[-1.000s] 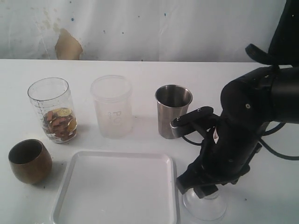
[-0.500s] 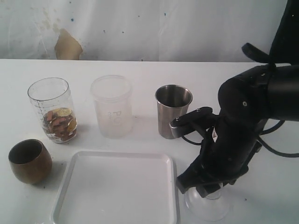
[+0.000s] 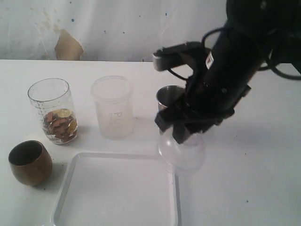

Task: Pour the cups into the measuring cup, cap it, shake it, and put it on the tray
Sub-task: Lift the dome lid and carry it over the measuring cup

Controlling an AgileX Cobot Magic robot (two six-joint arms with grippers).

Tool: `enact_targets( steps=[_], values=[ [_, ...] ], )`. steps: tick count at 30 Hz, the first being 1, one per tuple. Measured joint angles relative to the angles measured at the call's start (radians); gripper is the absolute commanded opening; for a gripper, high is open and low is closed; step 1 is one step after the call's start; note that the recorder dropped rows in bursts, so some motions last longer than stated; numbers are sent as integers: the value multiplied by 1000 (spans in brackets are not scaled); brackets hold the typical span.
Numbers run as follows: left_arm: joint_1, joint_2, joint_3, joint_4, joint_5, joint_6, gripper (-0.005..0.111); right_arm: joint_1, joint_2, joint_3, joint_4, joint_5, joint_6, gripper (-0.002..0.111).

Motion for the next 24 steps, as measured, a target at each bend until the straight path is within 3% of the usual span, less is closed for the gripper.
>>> enact_targets(
  steps=[16, 24],
  values=[
    [0, 0, 0, 0, 0, 0, 0, 176, 532, -854, -7, 29, 0, 0],
    [0, 0, 0, 0, 0, 0, 0, 227, 683, -1113, -108, 31, 25, 0]
  ],
)
